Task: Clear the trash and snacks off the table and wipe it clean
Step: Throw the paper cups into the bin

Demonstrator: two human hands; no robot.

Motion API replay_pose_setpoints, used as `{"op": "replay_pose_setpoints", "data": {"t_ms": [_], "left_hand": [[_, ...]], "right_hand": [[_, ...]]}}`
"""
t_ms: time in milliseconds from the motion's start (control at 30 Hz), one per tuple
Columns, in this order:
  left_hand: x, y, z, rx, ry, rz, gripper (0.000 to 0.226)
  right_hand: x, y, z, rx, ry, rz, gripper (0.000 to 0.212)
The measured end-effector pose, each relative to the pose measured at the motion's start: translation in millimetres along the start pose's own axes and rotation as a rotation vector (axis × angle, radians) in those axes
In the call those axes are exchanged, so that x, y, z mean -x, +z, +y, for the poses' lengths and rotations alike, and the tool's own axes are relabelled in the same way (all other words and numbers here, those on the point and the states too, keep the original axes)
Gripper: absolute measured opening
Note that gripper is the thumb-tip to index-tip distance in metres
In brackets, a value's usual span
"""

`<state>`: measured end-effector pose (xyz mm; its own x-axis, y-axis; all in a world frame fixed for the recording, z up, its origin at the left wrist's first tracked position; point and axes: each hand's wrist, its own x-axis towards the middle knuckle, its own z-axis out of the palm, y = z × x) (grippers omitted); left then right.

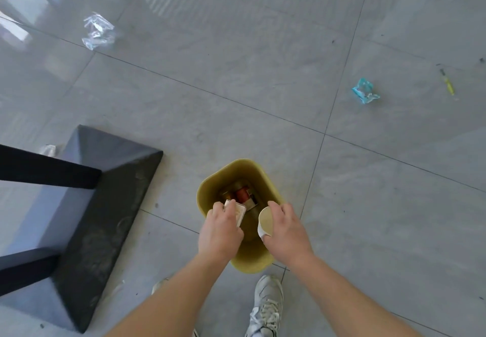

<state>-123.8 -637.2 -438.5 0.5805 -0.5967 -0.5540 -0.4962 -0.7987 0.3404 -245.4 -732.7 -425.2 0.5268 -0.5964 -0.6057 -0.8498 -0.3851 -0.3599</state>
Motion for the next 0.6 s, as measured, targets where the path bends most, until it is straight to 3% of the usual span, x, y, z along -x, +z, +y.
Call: {"op": "replay_pose_setpoints", "data": {"t_ms": [433,600], "left_hand": [[-30.6,38.3,-1.0,-0.056,0.022,0.022,0.062],[-26.0,31.0,-6.8,-0.125,0.051,0.039,0.058]], "right_hand": [[-27.7,33.2,23.5,0.011,-0.012,-0.028,0.092],[-26.6,27.0,21.4,0.006,-0.021,0.026,0.07]]}}
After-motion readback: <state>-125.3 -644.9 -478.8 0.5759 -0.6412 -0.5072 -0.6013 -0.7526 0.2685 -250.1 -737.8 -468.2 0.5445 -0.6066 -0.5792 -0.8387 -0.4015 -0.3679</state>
